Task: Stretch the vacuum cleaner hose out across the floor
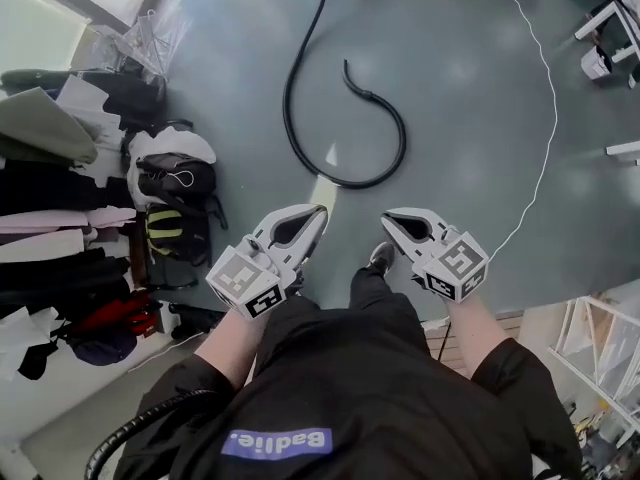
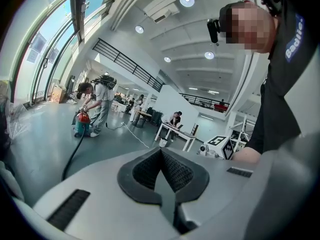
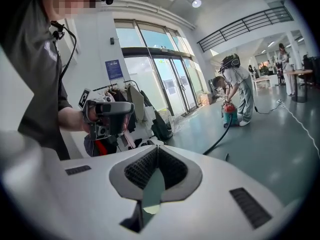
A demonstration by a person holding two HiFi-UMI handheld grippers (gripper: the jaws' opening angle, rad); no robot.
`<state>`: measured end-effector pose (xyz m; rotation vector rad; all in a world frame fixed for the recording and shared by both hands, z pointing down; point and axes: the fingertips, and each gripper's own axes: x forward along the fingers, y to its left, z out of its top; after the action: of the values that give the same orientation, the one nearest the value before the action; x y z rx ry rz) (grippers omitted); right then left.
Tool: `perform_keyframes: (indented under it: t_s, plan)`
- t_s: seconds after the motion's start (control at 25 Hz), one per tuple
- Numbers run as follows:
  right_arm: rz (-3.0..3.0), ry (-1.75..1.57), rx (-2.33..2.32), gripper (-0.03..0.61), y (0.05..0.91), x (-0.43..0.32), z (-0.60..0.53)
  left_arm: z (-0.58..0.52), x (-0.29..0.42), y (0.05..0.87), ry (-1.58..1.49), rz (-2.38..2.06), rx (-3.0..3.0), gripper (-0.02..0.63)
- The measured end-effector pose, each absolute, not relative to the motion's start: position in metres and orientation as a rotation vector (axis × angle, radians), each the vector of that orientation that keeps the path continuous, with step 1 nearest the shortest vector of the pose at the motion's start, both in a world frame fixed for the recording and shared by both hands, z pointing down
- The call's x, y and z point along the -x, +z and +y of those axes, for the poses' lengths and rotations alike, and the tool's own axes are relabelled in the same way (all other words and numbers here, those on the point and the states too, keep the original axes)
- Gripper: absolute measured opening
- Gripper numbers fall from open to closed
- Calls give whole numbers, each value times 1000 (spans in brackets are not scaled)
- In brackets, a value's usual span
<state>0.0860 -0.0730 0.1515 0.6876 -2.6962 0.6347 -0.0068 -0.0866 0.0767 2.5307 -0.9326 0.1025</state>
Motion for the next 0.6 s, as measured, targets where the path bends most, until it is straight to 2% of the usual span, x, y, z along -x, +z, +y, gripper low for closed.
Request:
perform_keyframes:
  t_s: [0.24,0.6]
  plan:
    - [-2634,659,-682,6,198,-101,-116,-132,-5,103,119,-956,-2514,-2]
    - [-2583,659,-761,6,290,-44,-164,-176,51,212,171,-892,-2470,-2]
